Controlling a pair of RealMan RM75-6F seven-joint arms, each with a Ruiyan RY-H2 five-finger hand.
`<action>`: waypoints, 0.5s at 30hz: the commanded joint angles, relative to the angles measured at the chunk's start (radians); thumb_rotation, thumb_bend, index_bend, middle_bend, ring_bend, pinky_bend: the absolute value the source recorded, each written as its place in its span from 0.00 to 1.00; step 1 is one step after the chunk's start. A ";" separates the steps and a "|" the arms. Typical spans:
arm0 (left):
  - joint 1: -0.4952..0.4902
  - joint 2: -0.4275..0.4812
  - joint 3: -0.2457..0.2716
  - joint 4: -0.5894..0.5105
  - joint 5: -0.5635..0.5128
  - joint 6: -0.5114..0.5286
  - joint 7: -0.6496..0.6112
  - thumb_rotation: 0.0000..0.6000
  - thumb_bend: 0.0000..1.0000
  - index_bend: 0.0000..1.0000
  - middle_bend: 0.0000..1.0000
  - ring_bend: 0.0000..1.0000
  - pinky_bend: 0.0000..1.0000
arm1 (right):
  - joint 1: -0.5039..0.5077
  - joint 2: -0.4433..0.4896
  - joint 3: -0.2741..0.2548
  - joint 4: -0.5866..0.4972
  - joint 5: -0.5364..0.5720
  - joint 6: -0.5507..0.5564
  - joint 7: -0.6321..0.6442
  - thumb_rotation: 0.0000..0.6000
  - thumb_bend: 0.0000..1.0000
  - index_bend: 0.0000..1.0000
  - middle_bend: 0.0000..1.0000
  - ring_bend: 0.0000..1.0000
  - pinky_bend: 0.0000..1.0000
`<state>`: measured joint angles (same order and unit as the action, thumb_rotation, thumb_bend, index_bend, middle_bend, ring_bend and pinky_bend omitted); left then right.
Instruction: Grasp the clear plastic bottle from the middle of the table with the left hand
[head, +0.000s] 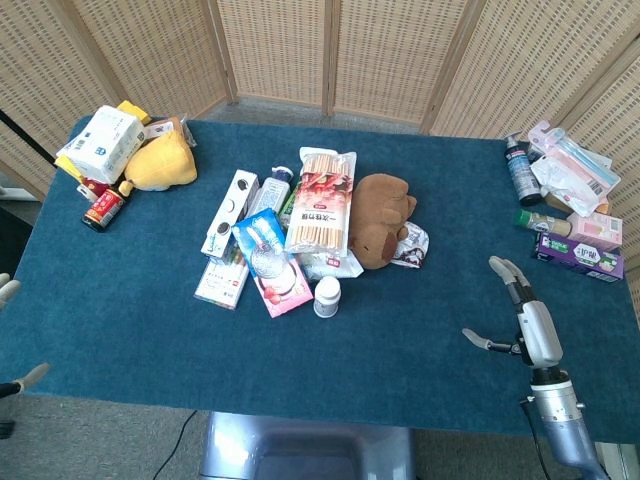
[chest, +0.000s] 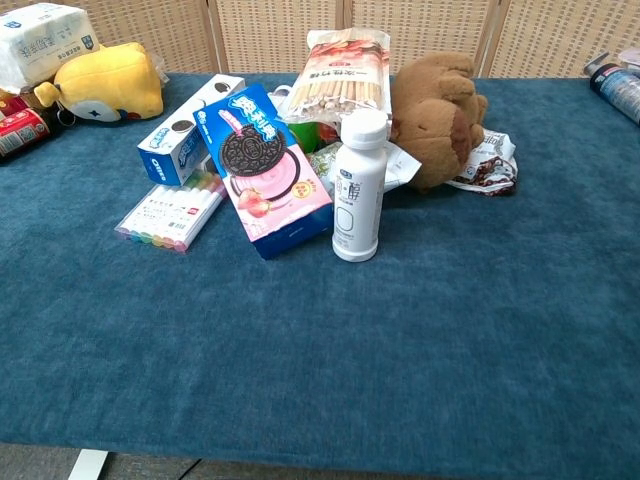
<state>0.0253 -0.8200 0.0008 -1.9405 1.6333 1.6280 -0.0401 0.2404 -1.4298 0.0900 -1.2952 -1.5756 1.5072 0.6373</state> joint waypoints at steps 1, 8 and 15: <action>-0.005 -0.003 -0.001 0.009 -0.003 -0.007 -0.005 1.00 0.00 0.08 0.00 0.00 0.00 | 0.000 0.001 0.001 0.000 0.001 0.000 0.001 1.00 0.00 0.00 0.00 0.00 0.00; -0.041 -0.038 -0.024 0.085 0.033 -0.013 -0.048 1.00 0.00 0.09 0.00 0.00 0.00 | -0.002 0.003 0.001 -0.002 0.002 0.001 -0.001 1.00 0.00 0.00 0.00 0.00 0.00; -0.203 -0.146 -0.090 0.339 0.165 -0.065 -0.150 1.00 0.00 0.05 0.00 0.00 0.00 | 0.001 0.004 0.004 -0.004 0.001 0.001 -0.002 1.00 0.00 0.00 0.00 0.00 0.00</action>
<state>-0.0974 -0.9160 -0.0540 -1.6953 1.7399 1.5973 -0.1422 0.2407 -1.4262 0.0937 -1.2991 -1.5744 1.5077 0.6357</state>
